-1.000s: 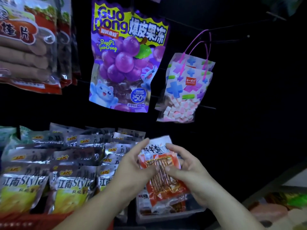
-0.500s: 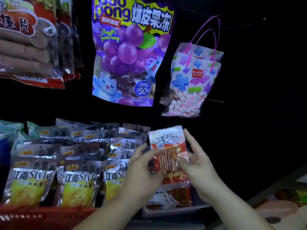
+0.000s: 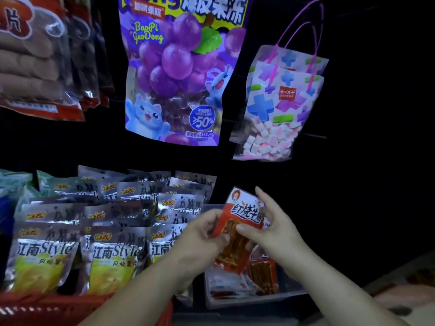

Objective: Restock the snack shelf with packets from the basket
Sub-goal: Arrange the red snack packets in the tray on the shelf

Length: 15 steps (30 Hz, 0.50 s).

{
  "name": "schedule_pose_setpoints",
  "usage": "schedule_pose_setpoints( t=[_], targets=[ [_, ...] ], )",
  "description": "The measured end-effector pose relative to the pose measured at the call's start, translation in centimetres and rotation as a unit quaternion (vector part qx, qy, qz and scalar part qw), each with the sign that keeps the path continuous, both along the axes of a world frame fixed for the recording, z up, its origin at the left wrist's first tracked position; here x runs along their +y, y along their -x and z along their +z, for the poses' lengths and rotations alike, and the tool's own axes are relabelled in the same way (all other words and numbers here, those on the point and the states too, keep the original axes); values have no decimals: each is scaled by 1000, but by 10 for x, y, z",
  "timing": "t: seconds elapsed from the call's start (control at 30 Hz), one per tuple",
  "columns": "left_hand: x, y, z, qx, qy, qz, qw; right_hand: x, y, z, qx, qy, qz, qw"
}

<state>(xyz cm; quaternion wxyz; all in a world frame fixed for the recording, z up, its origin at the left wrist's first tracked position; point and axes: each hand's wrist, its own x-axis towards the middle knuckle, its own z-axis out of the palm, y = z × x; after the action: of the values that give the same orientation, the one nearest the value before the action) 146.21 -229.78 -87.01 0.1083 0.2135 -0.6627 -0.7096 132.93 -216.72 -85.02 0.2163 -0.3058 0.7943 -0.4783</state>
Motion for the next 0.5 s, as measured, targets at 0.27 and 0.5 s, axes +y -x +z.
schedule_pose_setpoints(
  t=[0.27, 0.5],
  targets=[
    [-45, 29, -31, -85, -3, 186, 979, -55, 55, -38, 69, -62, 22, 995],
    [-52, 47, -61, -92, -50, 193, 976, -82, 75, -124, 12, -86, 36, 996]
  ],
)
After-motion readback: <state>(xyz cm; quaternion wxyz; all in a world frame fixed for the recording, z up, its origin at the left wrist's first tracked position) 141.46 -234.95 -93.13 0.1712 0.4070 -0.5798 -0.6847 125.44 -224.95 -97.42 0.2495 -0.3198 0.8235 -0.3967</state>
